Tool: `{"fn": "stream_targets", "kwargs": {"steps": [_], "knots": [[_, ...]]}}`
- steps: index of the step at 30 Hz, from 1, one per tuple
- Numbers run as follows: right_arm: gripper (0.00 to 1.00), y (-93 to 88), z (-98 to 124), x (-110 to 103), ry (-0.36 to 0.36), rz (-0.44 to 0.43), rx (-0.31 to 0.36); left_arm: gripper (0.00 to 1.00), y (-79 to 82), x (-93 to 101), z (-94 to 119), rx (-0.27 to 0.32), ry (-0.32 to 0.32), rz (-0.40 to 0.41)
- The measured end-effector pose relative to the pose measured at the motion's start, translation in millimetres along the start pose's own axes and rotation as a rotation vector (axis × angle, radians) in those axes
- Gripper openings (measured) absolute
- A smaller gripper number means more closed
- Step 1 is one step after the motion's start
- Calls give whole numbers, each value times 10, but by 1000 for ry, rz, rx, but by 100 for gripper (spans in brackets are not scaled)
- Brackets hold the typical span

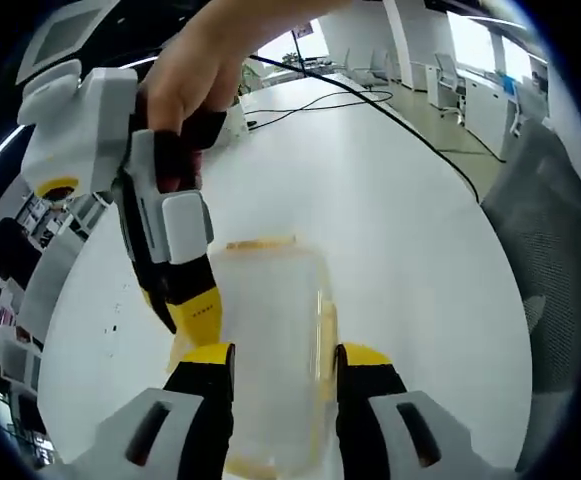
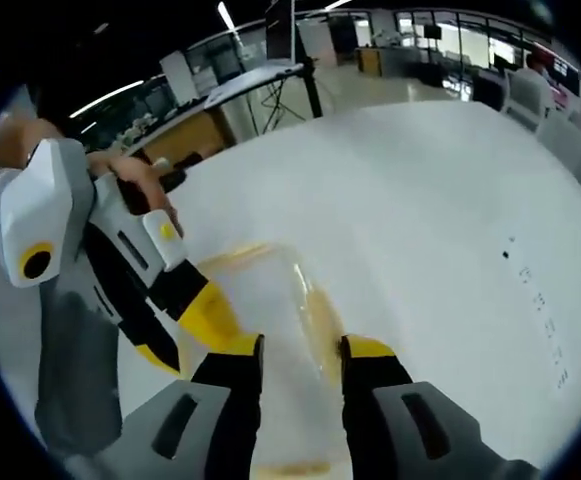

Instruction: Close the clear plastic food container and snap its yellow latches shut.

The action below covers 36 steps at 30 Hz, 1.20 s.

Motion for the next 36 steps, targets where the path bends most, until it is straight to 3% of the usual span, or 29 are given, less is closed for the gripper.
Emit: {"fn": "stream_targets", "kwargs": {"steps": [9, 14, 21, 36], "knots": [[29, 10, -23, 2, 85, 43, -62, 34, 0, -2, 12, 11, -8, -1], [31, -1, -37, -24, 123, 30, -63, 34, 5, 1, 15, 16, -8, -5], [32, -12, -40, -37, 149, 21, -64, 34, 8, 0, 11, 25, -14, -14], [32, -6, -63, -59, 176, 14, -136, 33, -3, -22, 5, 56, -29, -5]]}}
Point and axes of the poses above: the point that each gripper's makers call its tool centre point, and the gripper's own axes: z roughly backward along the fingers, x roughly to its right, y roughly out of its top, the point moved 3 cm from there along z, roughly backward along the fingers, and after that the axes turned 2 degrees about -z, right-handed, at the moved point
